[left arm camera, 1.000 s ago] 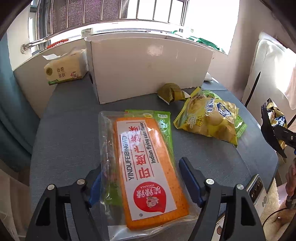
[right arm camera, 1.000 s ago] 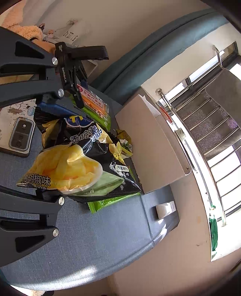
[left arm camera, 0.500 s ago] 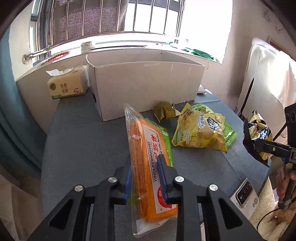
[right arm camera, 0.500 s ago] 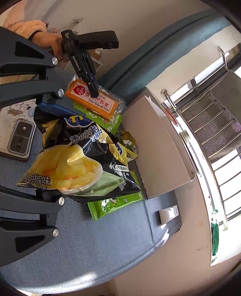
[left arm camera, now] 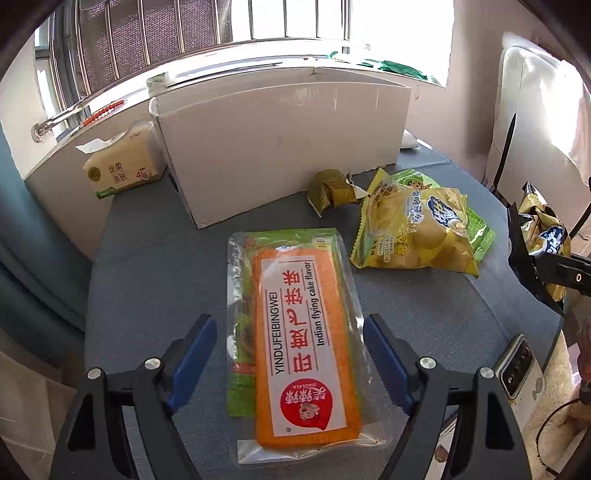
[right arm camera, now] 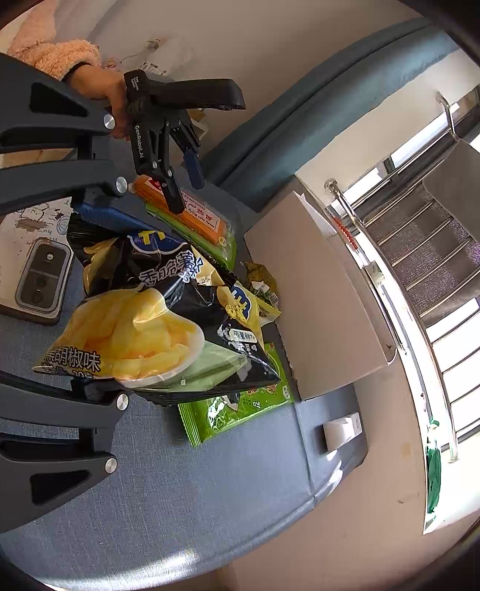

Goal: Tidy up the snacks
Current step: 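Carry orange pack with left gripper while right gripper carries black chip bag to box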

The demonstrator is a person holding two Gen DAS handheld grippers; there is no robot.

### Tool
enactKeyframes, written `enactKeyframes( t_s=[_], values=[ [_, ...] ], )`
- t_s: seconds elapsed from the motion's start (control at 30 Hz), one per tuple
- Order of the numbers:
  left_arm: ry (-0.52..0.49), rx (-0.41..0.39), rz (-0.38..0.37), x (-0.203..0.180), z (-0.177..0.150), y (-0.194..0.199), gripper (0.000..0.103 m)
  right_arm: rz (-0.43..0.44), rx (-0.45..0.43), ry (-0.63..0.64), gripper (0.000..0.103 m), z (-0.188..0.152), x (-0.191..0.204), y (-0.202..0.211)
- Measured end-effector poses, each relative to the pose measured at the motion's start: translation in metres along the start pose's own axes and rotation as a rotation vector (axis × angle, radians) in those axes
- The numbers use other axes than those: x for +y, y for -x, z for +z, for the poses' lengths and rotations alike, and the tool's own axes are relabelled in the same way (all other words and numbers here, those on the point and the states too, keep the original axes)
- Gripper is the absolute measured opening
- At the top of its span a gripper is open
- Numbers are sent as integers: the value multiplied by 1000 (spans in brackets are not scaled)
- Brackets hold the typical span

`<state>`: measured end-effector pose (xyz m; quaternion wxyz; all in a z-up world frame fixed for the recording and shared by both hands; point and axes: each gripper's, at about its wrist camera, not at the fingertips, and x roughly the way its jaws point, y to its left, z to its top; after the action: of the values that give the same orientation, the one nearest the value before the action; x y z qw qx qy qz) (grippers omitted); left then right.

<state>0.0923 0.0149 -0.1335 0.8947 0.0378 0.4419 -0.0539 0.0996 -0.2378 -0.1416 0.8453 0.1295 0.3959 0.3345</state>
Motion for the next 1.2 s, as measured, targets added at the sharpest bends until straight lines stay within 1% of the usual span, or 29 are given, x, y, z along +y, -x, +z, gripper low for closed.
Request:
enactKeyframes(
  t_s=[0.03,0.1,0.13,0.17,0.23,0.27,0.3,0.37,0.4,0.43,0.5,0.57,0.7,0.8,0.87,0.93,0.97,1.0,1.03,1.07,1.13,1.2],
  values=[
    [-23,11,14,-7,-1,-4,89,-1,2,-2,64,0,-1,0],
    [-71,26,64,-19,-2,-12,90,2,4,-9,64,-1,-2,-1],
    [-70,25,64,-20,-3,-14,88,2,4,-10,64,-1,-3,0],
    [-50,19,46,-19,-3,-13,85,0,3,-12,64,-1,-3,0],
    [-7,-7,16,-11,-2,-6,59,-3,-4,-16,64,-1,-5,2],
    [16,-15,-9,-6,-1,-3,54,-3,-8,-21,64,-1,-6,3],
    [31,-21,-27,-2,0,0,53,-3,-10,-28,64,-1,-7,4],
    [51,-55,-55,4,-1,9,43,0,-11,-32,64,-2,-7,4],
    [65,-80,-61,6,0,16,33,0,-11,-30,64,-2,-7,4],
    [72,-97,-57,9,1,22,27,0,-11,-28,64,-3,-6,4],
    [63,-119,-47,11,3,31,21,3,-6,-28,64,-3,-6,3],
    [66,-120,-52,15,6,33,20,4,-4,-27,64,-3,-5,2],
    [115,-118,-78,34,5,29,19,5,-8,-20,64,-1,-4,4],
    [177,-110,-137,54,2,26,18,4,-11,-25,64,-1,-6,4],
    [188,-112,-150,59,2,25,17,1,-11,-31,64,-1,-6,4],
    [195,-109,-145,65,2,23,17,2,-5,-27,64,-1,-5,2],
    [186,-105,-121,68,2,22,17,0,-3,-25,64,-2,-4,2],
    [170,-78,-93,70,3,18,18,1,0,-23,64,-2,-3,1],
    [168,-59,-81,73,2,14,18,1,2,-21,64,-2,-2,1],
    [188,-60,-84,76,-1,11,19,1,3,-16,64,-2,-2,1],
    [205,-39,-125,79,-5,4,19,-1,5,-13,64,-1,-1,0],
    [183,-37,-116,74,-6,0,19,-1,8,-13,64,-1,-1,-2]
  ],
)
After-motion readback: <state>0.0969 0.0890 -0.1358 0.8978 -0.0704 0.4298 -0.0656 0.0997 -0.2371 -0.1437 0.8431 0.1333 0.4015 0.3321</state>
